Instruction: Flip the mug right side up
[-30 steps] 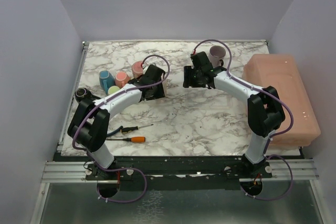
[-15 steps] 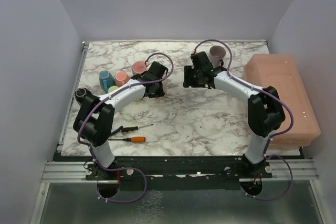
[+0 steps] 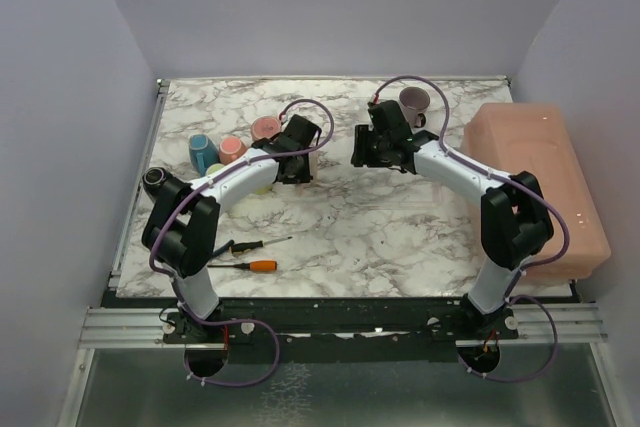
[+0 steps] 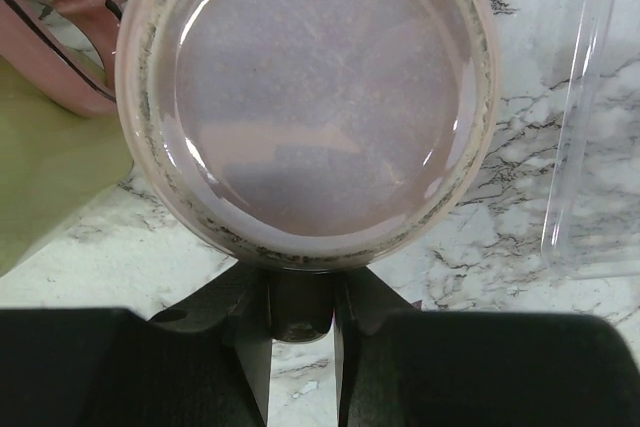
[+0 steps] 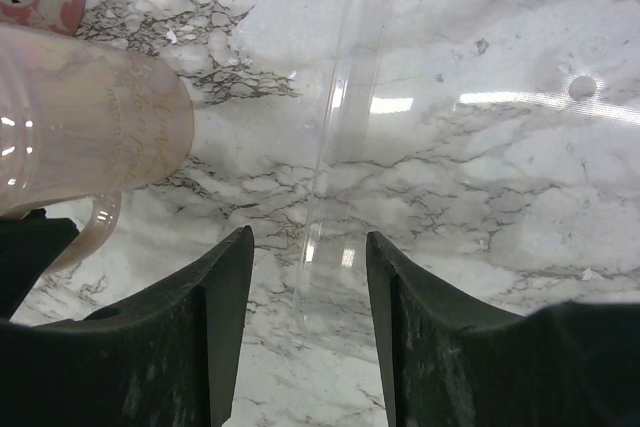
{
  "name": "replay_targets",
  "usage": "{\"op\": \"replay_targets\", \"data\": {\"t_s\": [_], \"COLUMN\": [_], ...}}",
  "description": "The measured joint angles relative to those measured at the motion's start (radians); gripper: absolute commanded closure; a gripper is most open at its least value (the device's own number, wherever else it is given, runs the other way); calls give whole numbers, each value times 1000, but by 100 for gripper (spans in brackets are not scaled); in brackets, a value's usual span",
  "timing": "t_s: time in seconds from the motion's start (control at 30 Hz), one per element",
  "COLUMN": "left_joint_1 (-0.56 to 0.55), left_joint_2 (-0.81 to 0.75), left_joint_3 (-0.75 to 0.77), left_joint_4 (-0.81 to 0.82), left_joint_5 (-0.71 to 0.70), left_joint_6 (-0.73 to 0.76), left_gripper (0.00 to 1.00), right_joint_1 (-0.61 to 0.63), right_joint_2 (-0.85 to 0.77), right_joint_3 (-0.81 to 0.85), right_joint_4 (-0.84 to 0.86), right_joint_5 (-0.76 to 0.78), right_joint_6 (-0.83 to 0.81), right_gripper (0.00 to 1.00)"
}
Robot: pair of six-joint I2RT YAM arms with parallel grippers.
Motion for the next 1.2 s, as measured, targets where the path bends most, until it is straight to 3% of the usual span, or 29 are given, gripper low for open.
{"op": "replay_targets", "data": {"t_s": [0.5,0.83,0.97,1.07,1.2], "left_joint_1": [0,12,25,32,42], "left_joint_2": [-136,-246,-246,-248,-266], "left_joint_3": [0,63,146,209,249], "left_joint_4": [72,231,274,319,403], "left_joint_5": [18,63,128,201,295], "left_joint_6": [113,217,256,273,276], "left_gripper": [100,100,100,100,100], "right_joint_1": [-47,-248,-246,-244,-244], "right_joint_2": [-278,-394,-446,-495,-533], "right_joint_3": [-211,-224,-229,-249,-275], "right_joint_4": [312,470,550,643,789], "right_joint_5": [-7,-238,-323,-393,-485], "right_joint_6": [37,119,152,185,246], "right_gripper": [47,44,36,16,13]}}
